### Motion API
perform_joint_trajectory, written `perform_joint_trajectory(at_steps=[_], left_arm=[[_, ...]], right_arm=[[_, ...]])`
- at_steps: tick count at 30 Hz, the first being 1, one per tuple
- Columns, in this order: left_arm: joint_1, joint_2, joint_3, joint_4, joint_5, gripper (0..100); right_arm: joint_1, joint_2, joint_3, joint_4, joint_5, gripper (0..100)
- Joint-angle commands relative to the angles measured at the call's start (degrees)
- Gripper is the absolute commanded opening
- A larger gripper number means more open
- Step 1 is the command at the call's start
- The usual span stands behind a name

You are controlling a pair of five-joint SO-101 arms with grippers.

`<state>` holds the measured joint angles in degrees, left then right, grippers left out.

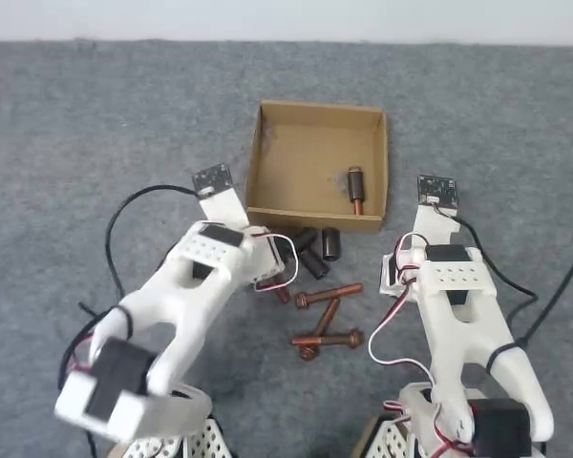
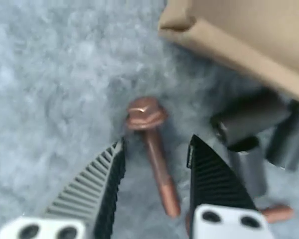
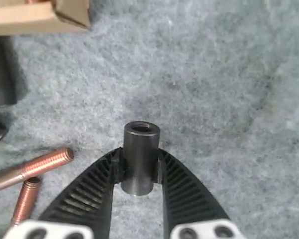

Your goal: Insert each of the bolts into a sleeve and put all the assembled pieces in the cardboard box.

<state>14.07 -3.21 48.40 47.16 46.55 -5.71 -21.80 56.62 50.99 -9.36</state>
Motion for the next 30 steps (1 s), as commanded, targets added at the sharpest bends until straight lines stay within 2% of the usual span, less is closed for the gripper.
perform_joint_trajectory(at_steps=[1,6,11,14,17,20,25,27,30], left_arm=[[-0.53,4.57,-7.43,0.26,2.81,19],[-1.41,6.42,-9.71,0.88,2.9,18],[-1.49,5.45,-8.84,0.79,2.73,0],[-1.49,4.75,-8.75,2.11,0.62,2],[-1.49,1.58,-8.92,6.77,-6.07,1],[-1.76,-1.93,-8.57,10.11,-16.18,1],[-5.63,-4.66,-7.25,9.14,-35.16,1],[-6.51,-4.4,-7.34,8.53,-38.33,1],[-6.51,-4.4,-7.34,8.53,-38.07,1]], right_arm=[[-0.48,-0.13,-0.18,-0.48,0.79,0.7],[-0.48,-0.13,-0.18,-0.48,0.79,0.7],[-0.48,-0.13,-0.18,-0.48,0.79,0.7],[-0.48,-0.13,-0.18,-0.48,0.79,0.7],[-0.48,-0.13,-0.18,-0.48,0.79,0.7],[-0.48,-0.13,-0.18,-0.48,0.79,0.7],[-0.48,-0.13,-0.18,-0.48,0.79,0.7],[-0.48,-0.13,-0.18,-0.48,0.79,0.7],[-0.48,-0.13,-0.09,-0.48,0.79,0.7]])
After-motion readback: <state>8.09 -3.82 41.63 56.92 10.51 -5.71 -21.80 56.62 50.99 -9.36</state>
